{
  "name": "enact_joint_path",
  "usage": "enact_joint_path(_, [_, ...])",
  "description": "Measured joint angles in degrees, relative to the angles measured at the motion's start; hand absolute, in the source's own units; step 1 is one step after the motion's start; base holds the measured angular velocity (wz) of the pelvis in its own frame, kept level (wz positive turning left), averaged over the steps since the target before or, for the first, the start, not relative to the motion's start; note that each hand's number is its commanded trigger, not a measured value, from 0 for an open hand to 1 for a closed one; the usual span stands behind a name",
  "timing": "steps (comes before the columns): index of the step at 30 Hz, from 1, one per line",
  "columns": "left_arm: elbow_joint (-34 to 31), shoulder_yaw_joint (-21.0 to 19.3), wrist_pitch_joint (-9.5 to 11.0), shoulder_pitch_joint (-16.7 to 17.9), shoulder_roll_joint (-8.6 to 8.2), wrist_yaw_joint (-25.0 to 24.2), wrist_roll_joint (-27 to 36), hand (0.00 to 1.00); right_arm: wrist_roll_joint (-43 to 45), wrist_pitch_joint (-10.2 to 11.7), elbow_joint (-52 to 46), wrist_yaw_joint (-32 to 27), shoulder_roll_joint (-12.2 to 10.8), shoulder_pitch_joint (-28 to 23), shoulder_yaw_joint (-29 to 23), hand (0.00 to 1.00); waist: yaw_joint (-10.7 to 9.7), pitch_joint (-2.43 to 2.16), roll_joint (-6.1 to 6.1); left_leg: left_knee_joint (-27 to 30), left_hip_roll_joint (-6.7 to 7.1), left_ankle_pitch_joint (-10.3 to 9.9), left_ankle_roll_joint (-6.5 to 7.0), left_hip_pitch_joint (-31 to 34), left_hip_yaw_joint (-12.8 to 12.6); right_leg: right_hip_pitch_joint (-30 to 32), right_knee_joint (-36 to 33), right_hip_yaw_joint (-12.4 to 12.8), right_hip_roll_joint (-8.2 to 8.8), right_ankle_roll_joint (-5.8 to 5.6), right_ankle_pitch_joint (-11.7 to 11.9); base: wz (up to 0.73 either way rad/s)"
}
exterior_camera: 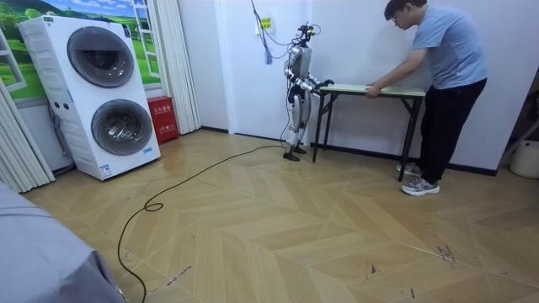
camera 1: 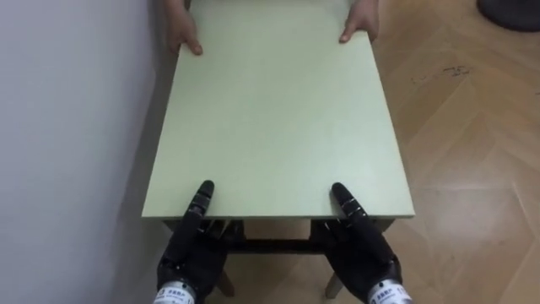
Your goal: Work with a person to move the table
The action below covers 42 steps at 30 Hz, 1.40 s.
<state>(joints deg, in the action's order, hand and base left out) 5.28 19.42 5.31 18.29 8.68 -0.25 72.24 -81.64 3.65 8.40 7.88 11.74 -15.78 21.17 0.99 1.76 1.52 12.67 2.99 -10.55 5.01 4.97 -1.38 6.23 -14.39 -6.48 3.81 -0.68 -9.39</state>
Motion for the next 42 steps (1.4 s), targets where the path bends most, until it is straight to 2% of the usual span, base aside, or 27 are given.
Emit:
enact_joint_path(5, [0.1,0.6,0.0,0.0,0.0,0.1,-0.5,1.0,-0.7,0.5,0.2,-0.8,0.0,-0.1,0.2,1.0,-0.4,0.12,-0.35,-1.1,-0.11,0.0,-0.01,-0.6,-1.1,-0.4,0.7,0.8,-0.59,0.0,0.0,0.01])
enact_joint_path(9, [0.5,0.8,1.4,0.0,0.05,0.1,-1.5,1.0,-0.7,0.5,0.3,-1.0,0.0,-0.2,0.6,1.0,-0.4,0.49,-0.99,-1.3,-0.02,0.0,0.0,-0.7,-1.9,-0.4,0.7,1.2,-0.54,-0.17,0.1,0.0])
enact_joint_path(16, [2.6,1.2,1.4,0.2,0.13,0.1,-2.7,1.0,-0.6,0.5,1.1,-2.0,0.0,-1.0,0.8,1.0,-0.3,0.49,-1.03,-1.3,-0.01,0.0,0.02,-0.7,-3.2,-0.5,0.8,1.4,-0.39,-0.33,0.2,-0.01])
enact_joint_path(22, [6.0,1.0,2.5,-1.0,-0.13,-0.5,-2.7,1.0,-0.6,0.6,4.6,-1.4,-0.7,0.8,1.4,1.0,-0.1,0.45,-0.94,-2.2,-0.3,0.0,0.06,-2.6,-3.5,-1.9,0.9,1.2,-0.71,-0.35,0.2,-0.02])
enact_joint_path(29, [6.4,0.8,2.1,-1.2,-0.37,-0.8,-3.1,1.0,-0.5,0.5,4.8,-1.3,-0.7,0.8,1.3,1.0,0.3,0.26,-0.65,-2.2,-0.33,0.0,0.06,-2.8,-3.6,-2.0,0.9,1.2,-0.76,-0.34,0.2,0.0])
enact_joint_path(35, [6.7,-0.2,0.4,-1.2,-0.34,-1.7,-3.2,1.0,-0.4,0.4,5.3,-0.6,-0.8,0.6,1.2,1.0,0.8,0.14,-0.84,-2.1,-0.34,0.0,0.06,-2.8,-3.9,-2.0,0.8,1.3,-0.74,-0.34,0.2,-0.01])
enact_joint_path(42, [7.2,-0.8,-0.3,-1.3,-0.42,-1.8,-3.4,1.0,0.3,0.0,6.7,-0.1,-1.1,1.2,1.0,1.0,0.8,-0.13,-0.98,-2.0,-0.36,0.0,0.06,-3.1,-3.9,-2.3,0.8,1.1,-0.74,-0.34,0.2,0.0])
